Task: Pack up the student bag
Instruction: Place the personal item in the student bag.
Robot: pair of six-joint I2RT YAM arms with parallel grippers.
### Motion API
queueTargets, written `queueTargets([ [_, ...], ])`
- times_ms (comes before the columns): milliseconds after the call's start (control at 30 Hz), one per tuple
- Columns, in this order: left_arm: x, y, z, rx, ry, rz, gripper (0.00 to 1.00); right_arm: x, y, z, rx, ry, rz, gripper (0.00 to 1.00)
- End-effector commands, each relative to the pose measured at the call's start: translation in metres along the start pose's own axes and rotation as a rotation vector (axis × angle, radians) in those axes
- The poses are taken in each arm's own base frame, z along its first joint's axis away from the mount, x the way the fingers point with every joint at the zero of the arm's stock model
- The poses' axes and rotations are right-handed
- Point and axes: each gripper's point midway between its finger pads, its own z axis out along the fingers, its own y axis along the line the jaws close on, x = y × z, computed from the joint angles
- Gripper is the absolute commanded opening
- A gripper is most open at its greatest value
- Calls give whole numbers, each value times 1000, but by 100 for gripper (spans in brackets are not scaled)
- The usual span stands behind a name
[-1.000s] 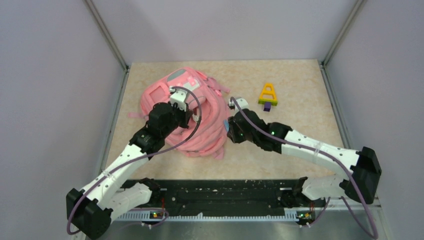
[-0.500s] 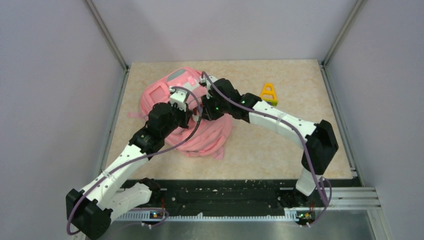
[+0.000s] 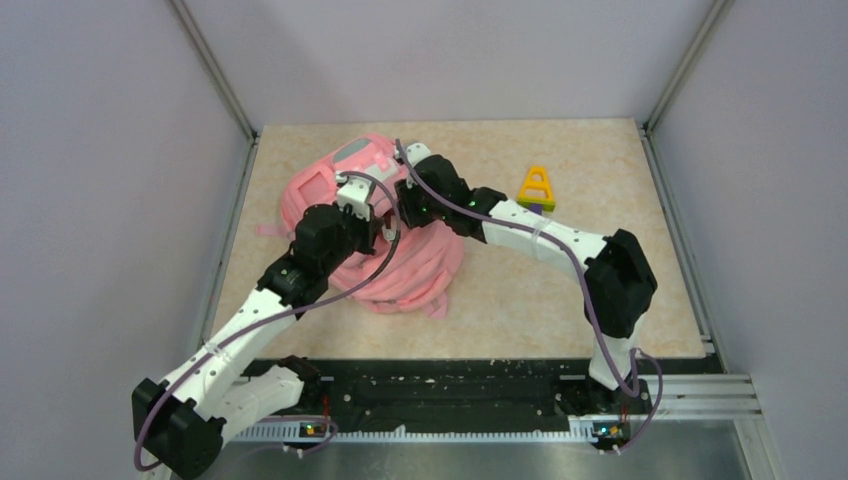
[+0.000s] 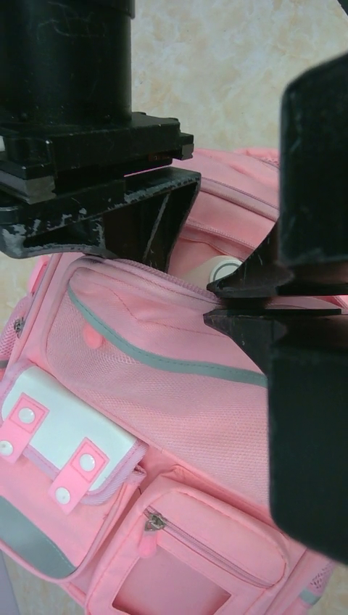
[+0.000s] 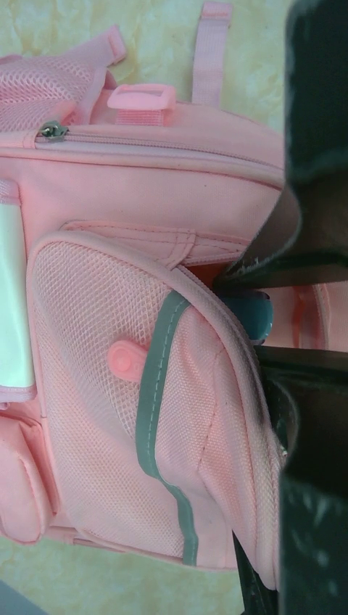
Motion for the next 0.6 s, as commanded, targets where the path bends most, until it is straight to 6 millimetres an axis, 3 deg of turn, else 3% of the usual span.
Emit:
queueTargets([
  [0, -59, -27, -13, 124, -172, -37, 0, -44, 5, 0, -37, -198, 7, 39],
  [167, -55, -32, -9, 145, -150, -52, 2, -33, -4, -20, -10, -191, -8, 57],
  [367, -61, -38, -13, 163, -142, -139, 59, -14, -16, -75, 12, -170, -23, 65],
  [433, -64, -44, -17, 193, -128, -187, 70, 0, -26, -93, 49, -138, -31, 66],
  [567, -53, -49, -32, 206, -100, -308, 79, 33, -42, -121, 111, -77, 1, 66],
])
